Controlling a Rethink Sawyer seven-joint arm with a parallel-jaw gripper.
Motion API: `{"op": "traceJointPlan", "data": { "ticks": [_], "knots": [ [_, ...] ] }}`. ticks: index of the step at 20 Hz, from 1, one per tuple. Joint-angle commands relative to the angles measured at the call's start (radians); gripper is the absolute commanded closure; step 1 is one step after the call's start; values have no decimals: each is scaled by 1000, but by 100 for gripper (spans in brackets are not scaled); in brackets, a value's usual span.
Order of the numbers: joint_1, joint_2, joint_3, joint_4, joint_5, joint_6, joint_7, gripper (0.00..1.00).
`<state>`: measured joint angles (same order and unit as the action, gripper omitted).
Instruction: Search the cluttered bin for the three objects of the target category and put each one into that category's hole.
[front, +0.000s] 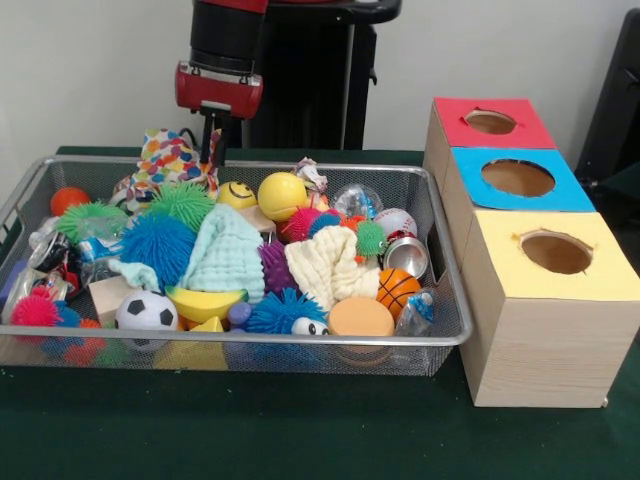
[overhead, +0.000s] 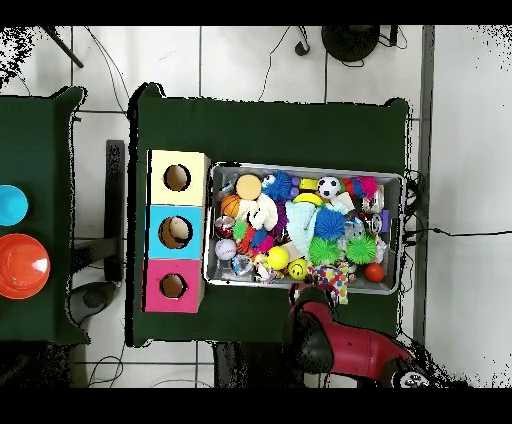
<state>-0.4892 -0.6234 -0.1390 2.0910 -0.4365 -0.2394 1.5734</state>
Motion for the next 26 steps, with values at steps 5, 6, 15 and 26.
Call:
{"op": "traceJointPlan", "data": {
  "ticks": [5,6,15,26],
  "knots": [
    [-1,38,18,-109,-18,-57,126,100],
    [-2,39,19,-109,-18,-56,127,100],
    [33,-62,26,-53,21,36,145,100],
    [162,-193,24,-3,135,192,184,100]
  ]
}}
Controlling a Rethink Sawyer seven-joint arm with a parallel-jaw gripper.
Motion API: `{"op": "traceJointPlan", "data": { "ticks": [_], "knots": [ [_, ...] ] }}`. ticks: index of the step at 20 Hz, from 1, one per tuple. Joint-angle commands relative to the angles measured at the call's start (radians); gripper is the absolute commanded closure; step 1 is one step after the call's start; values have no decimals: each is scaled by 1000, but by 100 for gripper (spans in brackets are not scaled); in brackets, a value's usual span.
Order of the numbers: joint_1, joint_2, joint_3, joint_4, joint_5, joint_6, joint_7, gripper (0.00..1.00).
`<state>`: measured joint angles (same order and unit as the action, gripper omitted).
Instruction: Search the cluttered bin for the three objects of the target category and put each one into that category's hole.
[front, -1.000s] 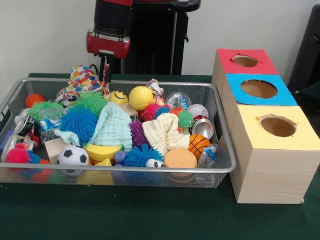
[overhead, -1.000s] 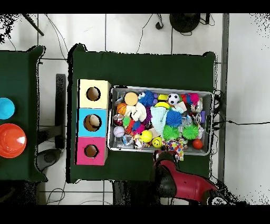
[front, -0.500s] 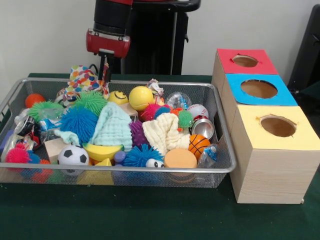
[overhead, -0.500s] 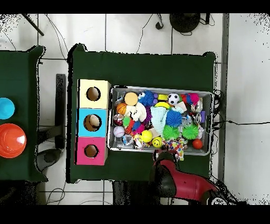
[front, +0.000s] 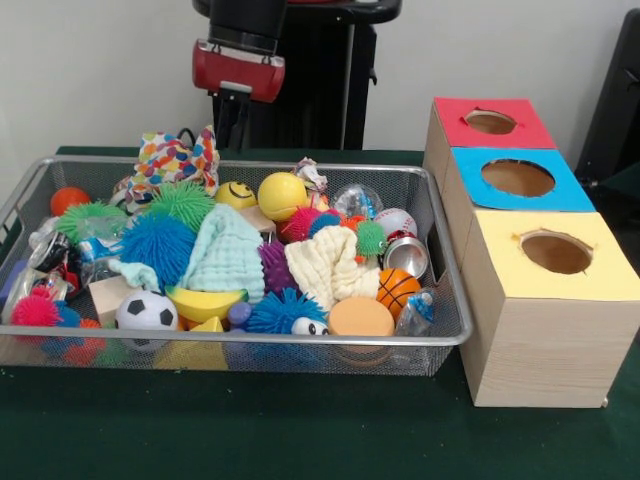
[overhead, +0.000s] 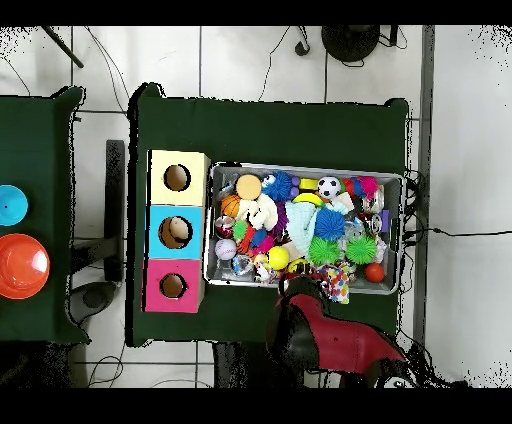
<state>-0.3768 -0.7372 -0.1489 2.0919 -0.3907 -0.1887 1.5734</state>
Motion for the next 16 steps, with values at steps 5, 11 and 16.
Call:
{"op": "traceJointPlan", "data": {
  "ticks": [5,11,16],
  "knots": [
    [94,-85,21,-12,126,163,187,100],
    [74,-70,29,-36,117,168,155,100],
    [42,-66,42,-39,83,157,126,0]
  ]
}}
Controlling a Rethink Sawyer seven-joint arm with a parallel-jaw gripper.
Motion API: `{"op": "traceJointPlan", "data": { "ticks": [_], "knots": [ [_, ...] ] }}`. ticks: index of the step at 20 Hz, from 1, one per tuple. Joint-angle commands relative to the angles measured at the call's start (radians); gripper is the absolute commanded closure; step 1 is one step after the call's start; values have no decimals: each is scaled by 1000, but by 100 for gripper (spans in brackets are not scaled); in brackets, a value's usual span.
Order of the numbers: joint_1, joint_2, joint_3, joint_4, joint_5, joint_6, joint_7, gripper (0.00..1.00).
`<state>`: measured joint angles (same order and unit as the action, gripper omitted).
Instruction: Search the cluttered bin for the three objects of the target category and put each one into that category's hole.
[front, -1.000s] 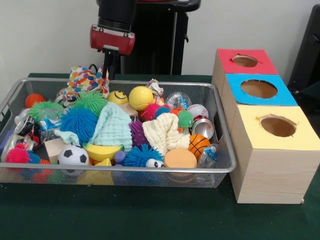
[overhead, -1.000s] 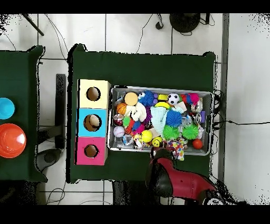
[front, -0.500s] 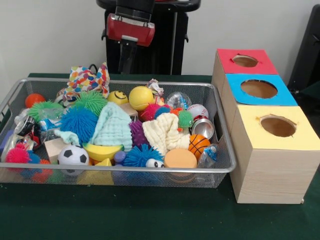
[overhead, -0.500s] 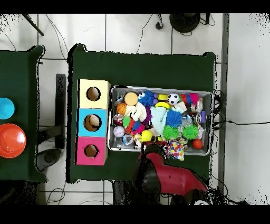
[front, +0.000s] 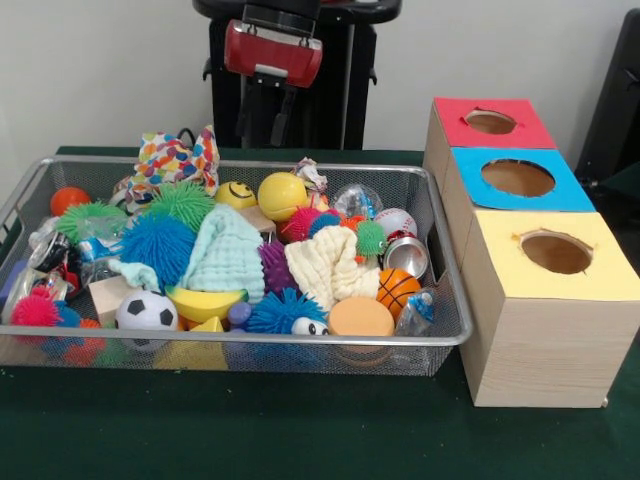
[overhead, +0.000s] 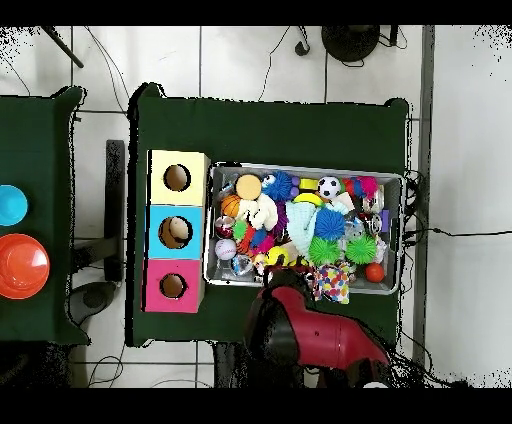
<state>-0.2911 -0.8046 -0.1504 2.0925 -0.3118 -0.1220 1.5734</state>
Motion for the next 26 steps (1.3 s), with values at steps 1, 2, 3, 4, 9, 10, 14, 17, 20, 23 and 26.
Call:
{"op": "traceJointPlan", "data": {
  "ticks": [1,2,3,4,9,10,14,17,20,23,26],
  "knots": [
    [-43,3,40,-43,2,101,119,0],
    [-45,3,39,-47,-1,119,107,0],
    [-51,9,37,-52,-5,124,100,0],
    [-58,11,37,-52,-11,116,99,0],
    [-109,36,56,-60,-38,94,84,0],
    [-120,42,60,-65,-43,92,78,0],
    [-160,73,66,-83,-70,70,63,0],
    [-185,96,65,-94,-93,54,55,0],
    [-217,120,74,-109,-121,36,50,0],
    [-242,149,79,-119,-151,8,55,0],
    [-251,181,82,-132,-168,-19,67,0]
  ]
}}
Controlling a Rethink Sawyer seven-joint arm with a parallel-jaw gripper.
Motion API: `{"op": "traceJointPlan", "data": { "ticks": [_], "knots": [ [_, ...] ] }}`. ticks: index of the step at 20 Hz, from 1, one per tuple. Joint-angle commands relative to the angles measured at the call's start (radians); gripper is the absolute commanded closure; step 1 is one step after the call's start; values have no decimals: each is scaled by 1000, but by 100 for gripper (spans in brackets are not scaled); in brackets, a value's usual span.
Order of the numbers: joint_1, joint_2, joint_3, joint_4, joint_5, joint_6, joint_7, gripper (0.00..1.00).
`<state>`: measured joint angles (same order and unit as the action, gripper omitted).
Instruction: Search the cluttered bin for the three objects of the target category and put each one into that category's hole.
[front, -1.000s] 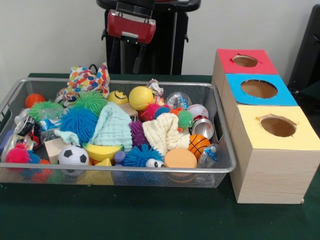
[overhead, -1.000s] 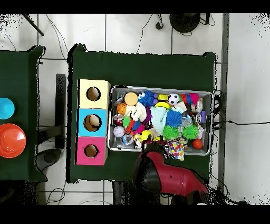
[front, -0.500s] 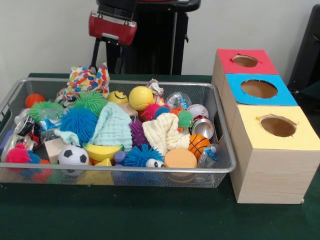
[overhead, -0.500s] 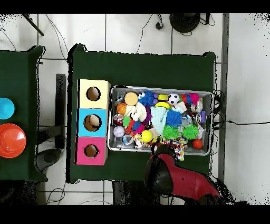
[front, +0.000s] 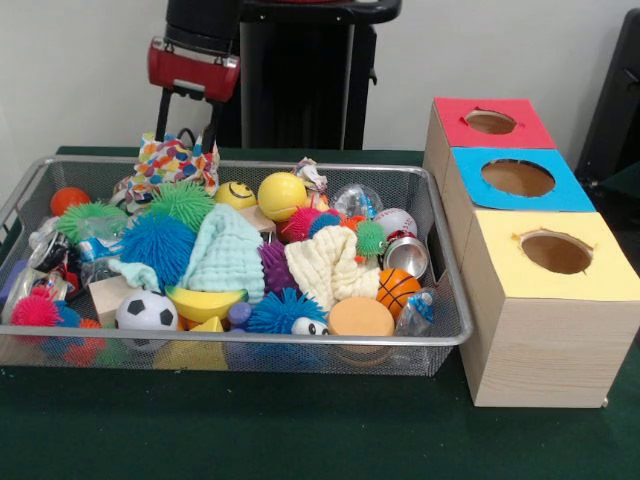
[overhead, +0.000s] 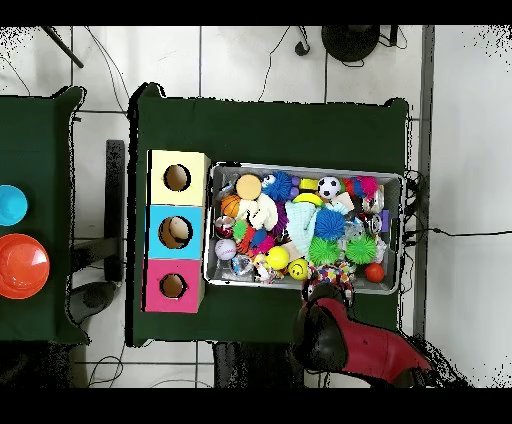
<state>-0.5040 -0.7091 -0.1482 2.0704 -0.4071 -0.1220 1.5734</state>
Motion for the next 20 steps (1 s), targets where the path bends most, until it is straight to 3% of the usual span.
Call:
{"op": "traceJointPlan", "data": {
  "ticks": [1,12,20],
  "knots": [
    [-38,99,78,-113,-78,-32,73,0],
    [-47,242,94,-169,-111,-127,101,0],
    [-51,291,74,-177,-128,-176,112,0]
  ]
}}
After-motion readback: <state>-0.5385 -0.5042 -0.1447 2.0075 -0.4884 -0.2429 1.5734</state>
